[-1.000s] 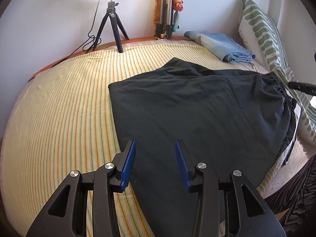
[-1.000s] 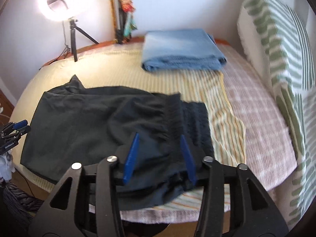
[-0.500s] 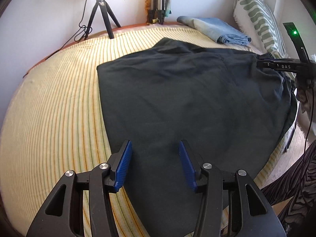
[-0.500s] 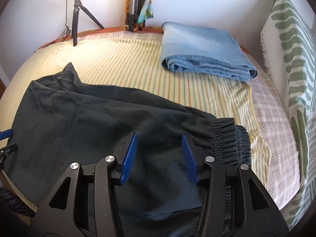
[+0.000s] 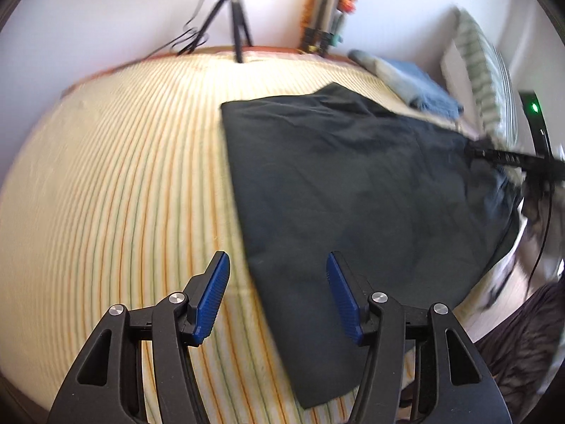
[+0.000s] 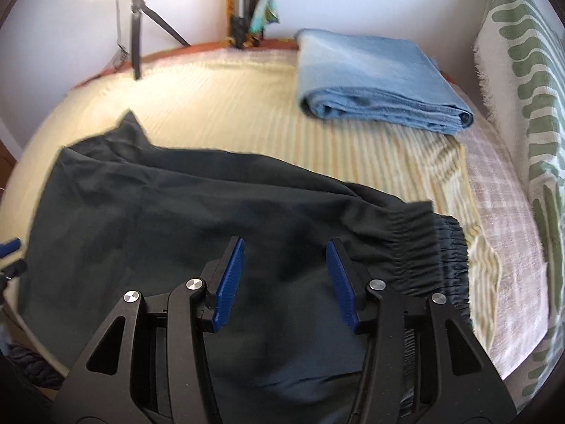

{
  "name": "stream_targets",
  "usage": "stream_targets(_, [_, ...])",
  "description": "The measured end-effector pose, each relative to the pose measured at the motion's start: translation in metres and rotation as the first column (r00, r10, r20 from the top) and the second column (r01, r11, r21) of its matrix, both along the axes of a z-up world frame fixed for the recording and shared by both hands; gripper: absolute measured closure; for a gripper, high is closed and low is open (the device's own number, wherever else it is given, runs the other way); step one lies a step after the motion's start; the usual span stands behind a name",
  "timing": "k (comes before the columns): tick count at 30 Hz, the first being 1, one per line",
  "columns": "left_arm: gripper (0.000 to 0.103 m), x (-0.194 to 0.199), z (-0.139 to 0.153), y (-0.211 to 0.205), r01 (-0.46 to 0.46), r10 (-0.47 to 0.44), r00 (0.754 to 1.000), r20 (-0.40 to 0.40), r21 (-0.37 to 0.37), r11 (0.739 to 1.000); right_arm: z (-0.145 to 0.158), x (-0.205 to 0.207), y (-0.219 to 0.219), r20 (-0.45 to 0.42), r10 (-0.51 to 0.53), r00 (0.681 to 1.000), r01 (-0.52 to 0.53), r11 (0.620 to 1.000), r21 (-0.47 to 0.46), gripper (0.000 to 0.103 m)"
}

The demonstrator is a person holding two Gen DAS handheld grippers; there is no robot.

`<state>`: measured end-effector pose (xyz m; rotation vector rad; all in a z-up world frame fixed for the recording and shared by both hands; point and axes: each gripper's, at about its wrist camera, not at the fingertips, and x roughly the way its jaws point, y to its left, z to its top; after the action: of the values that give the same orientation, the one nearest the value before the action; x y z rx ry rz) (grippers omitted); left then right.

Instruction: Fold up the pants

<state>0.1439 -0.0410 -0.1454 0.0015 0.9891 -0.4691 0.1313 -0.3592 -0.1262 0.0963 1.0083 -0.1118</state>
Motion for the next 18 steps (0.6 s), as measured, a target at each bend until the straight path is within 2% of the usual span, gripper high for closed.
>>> stream_targets(3, [0.05, -0.001, -0.008, 0.012, -0.018, 0.01, 0.997, -0.078, -0.097, 0.995, 0.024, 0.006, 0.028, 0.031, 0.077, 0.997, -0.079, 0.995, 0.065, 0.048])
stream_targets(5, [0.05, -0.003, -0.011, 0.018, -0.026, 0.012, 0.995, -0.099, -0.145, 0.989, 0.035, 0.01, 0.05, 0.048, 0.129, 0.99, -0.133, 0.987, 0.091, 0.043])
stream_targets(9, [0.055, -0.003, -0.011, 0.026, -0.047, 0.023, 0.991, -0.129, -0.19, 0.981, 0.05, 0.029, 0.105, 0.06, 0.236, 0.97, -0.243, 0.956, 0.167, 0.043])
stream_targets(14, [0.064, 0.0, -0.015, 0.033, -0.067, 0.034, 0.988, -0.149, -0.225, 0.972, 0.049, 0.064, 0.168, 0.024, 0.329, 0.944, -0.325, 0.916, 0.236, 0.043])
stream_targets(18, [0.068, 0.0, -0.017, 0.035, -0.065, 0.028, 0.988, -0.149, -0.25, 0.966, 0.033, 0.1, 0.221, -0.05, 0.378, 0.925, -0.349, 0.891, 0.291, 0.043])
